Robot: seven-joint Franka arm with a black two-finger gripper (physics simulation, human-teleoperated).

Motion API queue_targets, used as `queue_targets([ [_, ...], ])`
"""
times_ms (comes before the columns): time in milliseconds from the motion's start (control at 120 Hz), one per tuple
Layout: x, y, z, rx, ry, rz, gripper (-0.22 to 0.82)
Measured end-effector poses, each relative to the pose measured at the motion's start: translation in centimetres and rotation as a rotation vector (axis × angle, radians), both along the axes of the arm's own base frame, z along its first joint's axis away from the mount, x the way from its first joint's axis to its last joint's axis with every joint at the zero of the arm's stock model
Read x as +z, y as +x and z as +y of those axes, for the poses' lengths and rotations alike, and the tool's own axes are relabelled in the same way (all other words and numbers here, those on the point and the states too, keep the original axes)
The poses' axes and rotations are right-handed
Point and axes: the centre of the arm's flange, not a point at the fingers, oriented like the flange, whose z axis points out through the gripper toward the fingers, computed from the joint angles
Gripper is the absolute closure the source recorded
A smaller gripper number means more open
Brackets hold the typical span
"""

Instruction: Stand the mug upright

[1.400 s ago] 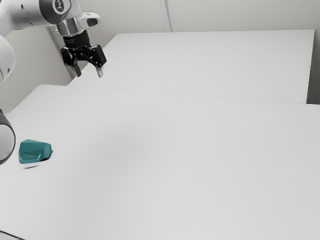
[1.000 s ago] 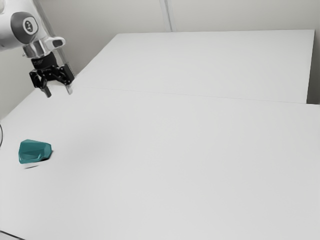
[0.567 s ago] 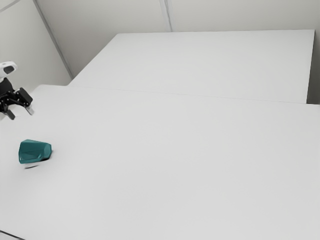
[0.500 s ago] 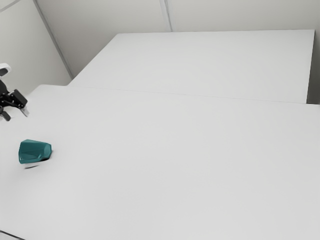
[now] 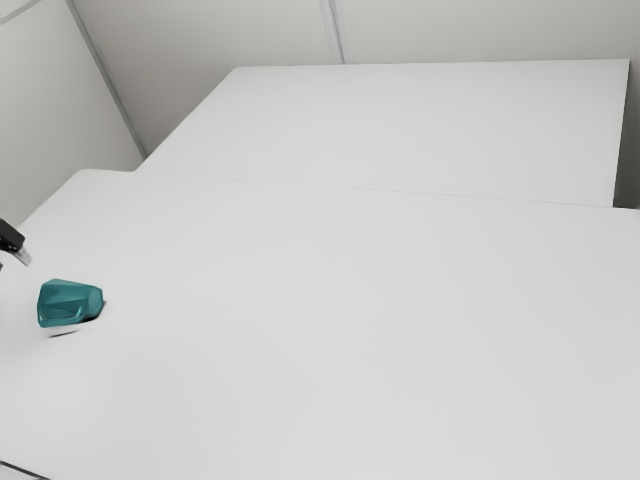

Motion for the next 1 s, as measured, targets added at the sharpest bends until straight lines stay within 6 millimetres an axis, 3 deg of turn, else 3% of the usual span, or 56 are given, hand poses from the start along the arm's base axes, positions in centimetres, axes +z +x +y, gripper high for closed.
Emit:
queue_targets([
  [175, -3.6, 2.2, 0.9, -0.054, -0.055, -0.071, 0.0],
  [383, -6.2, -0.1, 3.1, -0.067, -0.123, -0.12, 0.0],
  [658, -8.3, -1.6, 3.6, -0.113, -0.207, -0.17, 0.0],
  [783, -10.1, -1.7, 3.6, -0.129, -0.249, -0.191, 0.0],
  [1000, -11.5, -1.4, 3.7, -0.165, -0.29, -0.247, 0.0],
])
